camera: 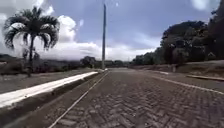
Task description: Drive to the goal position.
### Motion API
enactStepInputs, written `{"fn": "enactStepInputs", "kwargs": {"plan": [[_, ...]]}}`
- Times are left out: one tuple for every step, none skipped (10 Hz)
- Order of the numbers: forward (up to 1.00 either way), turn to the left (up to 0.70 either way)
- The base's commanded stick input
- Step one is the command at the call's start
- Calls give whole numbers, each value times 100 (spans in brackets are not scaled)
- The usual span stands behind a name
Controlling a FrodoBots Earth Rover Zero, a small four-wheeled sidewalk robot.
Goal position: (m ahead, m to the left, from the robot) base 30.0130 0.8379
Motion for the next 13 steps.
{"fn": "enactStepInputs", "kwargs": {"plan": [[100,0],[100,0],[100,0],[100,0],[100,0],[100,0],[100,0],[100,0],[100,0],[100,0],[100,0],[100,0],[100,0]]}}
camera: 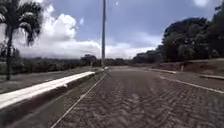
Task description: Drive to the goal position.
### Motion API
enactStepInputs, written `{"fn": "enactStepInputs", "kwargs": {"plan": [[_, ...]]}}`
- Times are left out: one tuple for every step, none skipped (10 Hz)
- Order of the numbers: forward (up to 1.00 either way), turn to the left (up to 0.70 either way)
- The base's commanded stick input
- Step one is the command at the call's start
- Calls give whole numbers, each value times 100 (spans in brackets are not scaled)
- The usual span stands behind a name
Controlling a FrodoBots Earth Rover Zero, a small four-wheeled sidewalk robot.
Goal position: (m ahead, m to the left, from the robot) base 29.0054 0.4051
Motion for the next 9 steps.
{"fn": "enactStepInputs", "kwargs": {"plan": [[100,0],[100,0],[100,0],[100,0],[100,0],[100,0],[100,0],[100,0],[100,0]]}}
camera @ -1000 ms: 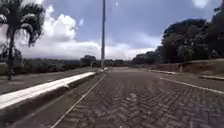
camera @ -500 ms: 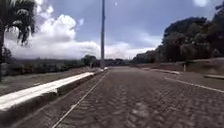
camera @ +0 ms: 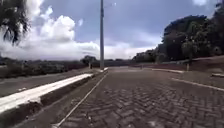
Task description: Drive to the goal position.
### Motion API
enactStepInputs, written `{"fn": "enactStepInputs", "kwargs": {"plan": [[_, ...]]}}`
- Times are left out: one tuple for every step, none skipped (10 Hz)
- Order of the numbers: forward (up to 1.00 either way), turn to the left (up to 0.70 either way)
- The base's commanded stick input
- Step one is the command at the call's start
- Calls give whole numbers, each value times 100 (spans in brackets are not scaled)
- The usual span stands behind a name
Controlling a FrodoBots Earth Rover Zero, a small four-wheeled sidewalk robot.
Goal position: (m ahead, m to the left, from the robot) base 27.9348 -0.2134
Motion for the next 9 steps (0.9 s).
{"fn": "enactStepInputs", "kwargs": {"plan": [[100,0],[100,0],[100,0],[100,0],[100,0],[100,0],[100,0],[100,0],[100,0]]}}
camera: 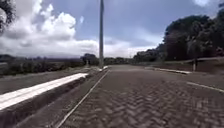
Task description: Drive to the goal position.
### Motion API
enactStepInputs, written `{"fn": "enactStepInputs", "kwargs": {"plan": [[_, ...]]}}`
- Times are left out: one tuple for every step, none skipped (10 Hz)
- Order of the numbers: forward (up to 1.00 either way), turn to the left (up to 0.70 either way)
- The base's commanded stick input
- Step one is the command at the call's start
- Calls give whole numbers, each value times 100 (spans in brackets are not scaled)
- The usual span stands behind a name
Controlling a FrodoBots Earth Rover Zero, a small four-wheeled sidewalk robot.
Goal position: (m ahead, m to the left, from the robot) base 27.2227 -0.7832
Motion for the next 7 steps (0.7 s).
{"fn": "enactStepInputs", "kwargs": {"plan": [[100,0],[100,0],[100,0],[100,0],[100,0],[100,0],[100,0]]}}
